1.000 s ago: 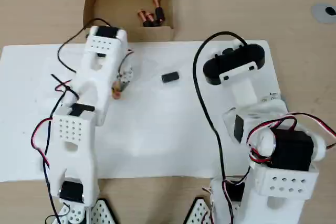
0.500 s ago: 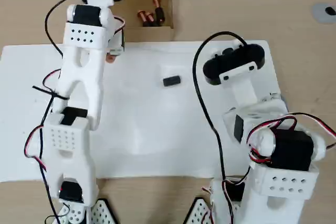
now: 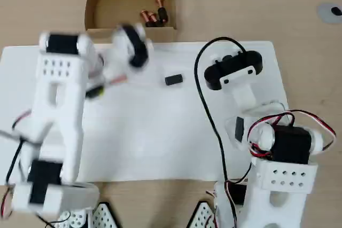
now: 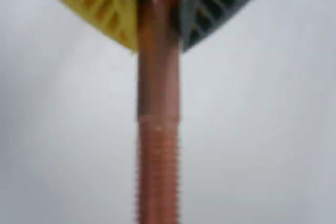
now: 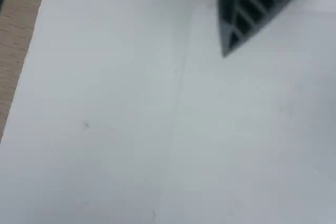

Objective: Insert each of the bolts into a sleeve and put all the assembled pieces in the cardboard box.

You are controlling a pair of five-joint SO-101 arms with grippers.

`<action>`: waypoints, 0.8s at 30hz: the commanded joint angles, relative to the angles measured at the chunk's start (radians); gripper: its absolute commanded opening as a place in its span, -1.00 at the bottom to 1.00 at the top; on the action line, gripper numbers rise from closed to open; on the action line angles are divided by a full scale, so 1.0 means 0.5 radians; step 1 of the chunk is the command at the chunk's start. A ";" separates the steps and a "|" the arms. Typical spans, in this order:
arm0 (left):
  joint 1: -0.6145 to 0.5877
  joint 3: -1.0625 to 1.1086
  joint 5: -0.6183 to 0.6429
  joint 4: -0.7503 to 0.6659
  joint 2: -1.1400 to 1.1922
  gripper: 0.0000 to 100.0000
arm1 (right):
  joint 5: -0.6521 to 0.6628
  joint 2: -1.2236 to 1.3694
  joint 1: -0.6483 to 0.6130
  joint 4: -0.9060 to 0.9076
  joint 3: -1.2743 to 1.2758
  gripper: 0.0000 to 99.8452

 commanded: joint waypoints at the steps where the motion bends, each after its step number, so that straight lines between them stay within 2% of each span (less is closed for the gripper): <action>1: -0.006 0.414 -0.212 0.009 -0.342 -0.98 | -0.009 -0.020 0.017 0.009 0.005 -0.35; 8: -0.071 0.687 -0.209 -0.098 -0.330 -0.98 | -0.012 -0.020 0.014 0.009 0.008 -0.35; 13: -0.184 1.043 -0.157 -0.445 -0.327 -0.98 | -0.015 -0.020 0.014 0.018 0.008 -0.35; 19: -0.169 1.396 0.043 -0.911 -0.324 -0.97 | -0.018 -0.020 0.014 0.018 0.008 -0.35; 24: -0.181 1.424 0.166 -1.016 -0.284 -0.84 | -0.018 -0.020 0.014 0.021 0.011 -0.35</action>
